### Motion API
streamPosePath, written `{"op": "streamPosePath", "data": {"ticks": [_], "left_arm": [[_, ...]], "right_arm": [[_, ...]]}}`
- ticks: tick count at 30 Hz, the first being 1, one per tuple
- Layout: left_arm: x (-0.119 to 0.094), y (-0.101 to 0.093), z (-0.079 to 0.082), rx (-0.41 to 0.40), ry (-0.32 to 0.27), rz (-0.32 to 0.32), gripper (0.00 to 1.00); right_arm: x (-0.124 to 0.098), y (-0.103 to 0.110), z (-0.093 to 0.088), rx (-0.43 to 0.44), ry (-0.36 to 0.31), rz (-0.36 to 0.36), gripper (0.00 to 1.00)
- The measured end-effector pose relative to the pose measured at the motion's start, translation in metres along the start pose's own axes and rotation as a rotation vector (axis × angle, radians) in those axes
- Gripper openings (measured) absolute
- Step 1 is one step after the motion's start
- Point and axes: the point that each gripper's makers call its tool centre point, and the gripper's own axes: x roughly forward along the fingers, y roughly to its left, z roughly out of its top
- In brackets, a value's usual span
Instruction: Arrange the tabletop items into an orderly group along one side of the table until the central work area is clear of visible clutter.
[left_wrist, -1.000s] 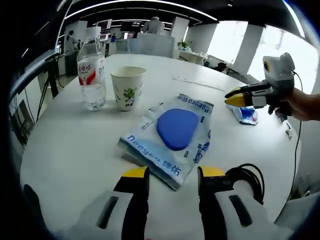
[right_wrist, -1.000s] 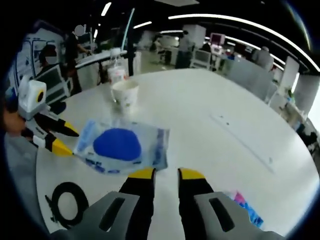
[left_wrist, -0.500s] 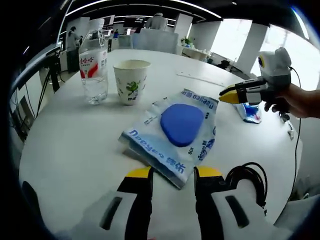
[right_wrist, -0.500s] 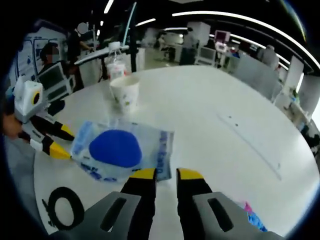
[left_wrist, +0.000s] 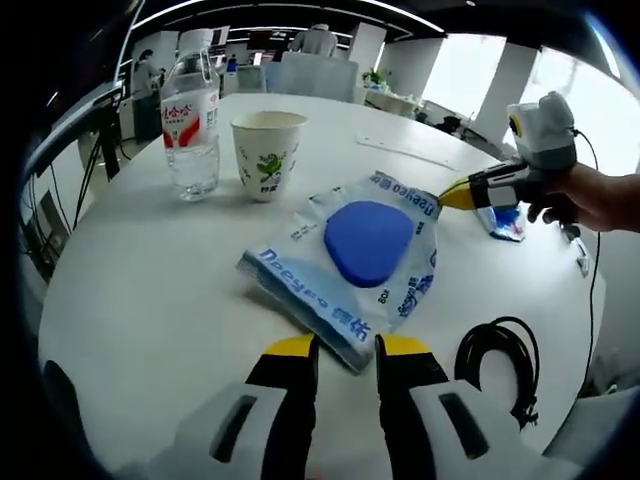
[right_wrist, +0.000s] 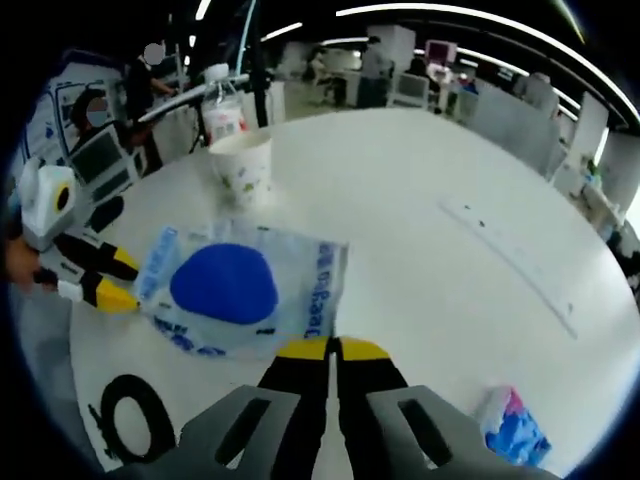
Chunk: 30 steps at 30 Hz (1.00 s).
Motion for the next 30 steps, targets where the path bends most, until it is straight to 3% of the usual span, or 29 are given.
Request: {"op": "streamPosePath", "data": {"ticks": [10,23,30], "left_arm": [[-0.001,0.001,-0.002,0.017,0.012,-0.007,0.16],[-0.006,0.003,-0.007,0.043,0.047,-0.028,0.13],[-0.006,0.006,-0.007,0.093,0.062,-0.025,0.12]], "right_arm": [[-0.01,0.009,-0.009,0.017,0.023,0.02,0.0],[-0.03,0.024,-0.035,0.014,0.076,0.058,0.0],[-0.039,0.034,-0.044,-0.011,0.103,0.076,0.0]]}}
